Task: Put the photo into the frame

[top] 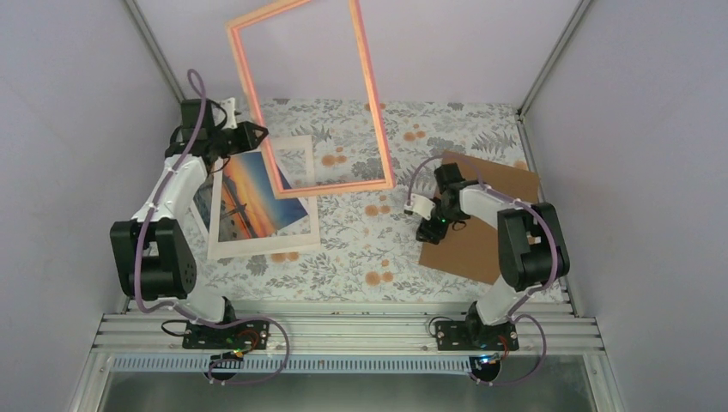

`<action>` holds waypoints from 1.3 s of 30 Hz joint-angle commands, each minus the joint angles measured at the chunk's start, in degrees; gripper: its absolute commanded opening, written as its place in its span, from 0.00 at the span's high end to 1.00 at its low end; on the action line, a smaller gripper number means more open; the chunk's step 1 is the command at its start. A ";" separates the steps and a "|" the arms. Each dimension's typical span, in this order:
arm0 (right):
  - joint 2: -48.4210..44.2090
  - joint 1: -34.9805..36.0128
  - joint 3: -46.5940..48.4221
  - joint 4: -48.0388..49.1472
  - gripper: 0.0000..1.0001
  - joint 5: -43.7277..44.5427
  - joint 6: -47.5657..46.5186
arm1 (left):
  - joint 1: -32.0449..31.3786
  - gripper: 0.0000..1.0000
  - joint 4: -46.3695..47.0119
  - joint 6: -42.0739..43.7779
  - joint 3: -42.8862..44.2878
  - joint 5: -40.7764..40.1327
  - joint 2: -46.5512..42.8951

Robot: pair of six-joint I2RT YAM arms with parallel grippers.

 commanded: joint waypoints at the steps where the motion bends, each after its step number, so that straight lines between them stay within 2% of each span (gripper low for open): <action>1: 1.14 -4.47 -7.30 -12.47 0.27 4.91 -2.24 | -3.12 0.98 -0.45 -0.19 0.22 0.44 2.56; 6: -3.35 -10.48 -9.68 -14.28 0.26 5.81 -3.25 | -7.12 0.98 -0.44 -1.50 -1.39 -0.11 4.15; 9: -6.34 -12.32 -7.27 -17.57 0.22 2.22 -2.96 | -10.12 0.98 -0.26 -2.43 -2.57 -0.87 5.60; 13: -11.20 -14.84 -0.70 -22.47 0.17 -8.13 -1.76 | -14.35 0.98 -1.87 -3.71 -2.24 -2.70 8.62; 17: -13.58 -18.55 4.98 -27.84 0.16 -19.20 -0.52 | -16.96 0.97 -3.24 -5.73 -2.02 -4.80 11.17; 20: -14.93 -21.84 6.00 -30.19 0.16 -22.45 -0.94 | -18.87 0.98 -3.98 -6.39 -0.98 -5.40 13.50; 25: -16.96 -27.77 6.49 -30.48 0.16 -24.41 -0.30 | -22.51 0.98 -5.57 -7.93 2.30 -7.02 18.01; 30: -15.65 -32.42 9.06 -26.83 0.16 -23.98 4.86 | -24.75 0.98 -7.27 -9.75 5.35 -9.05 22.85; 34: -13.93 -33.07 8.57 -22.69 0.16 -21.46 8.85 | -26.65 0.98 -9.33 -10.98 7.36 -13.25 25.04; 39: -13.87 -32.64 6.58 -16.36 0.17 -19.39 12.99 | -27.67 0.98 -10.40 -13.42 5.62 -17.41 25.14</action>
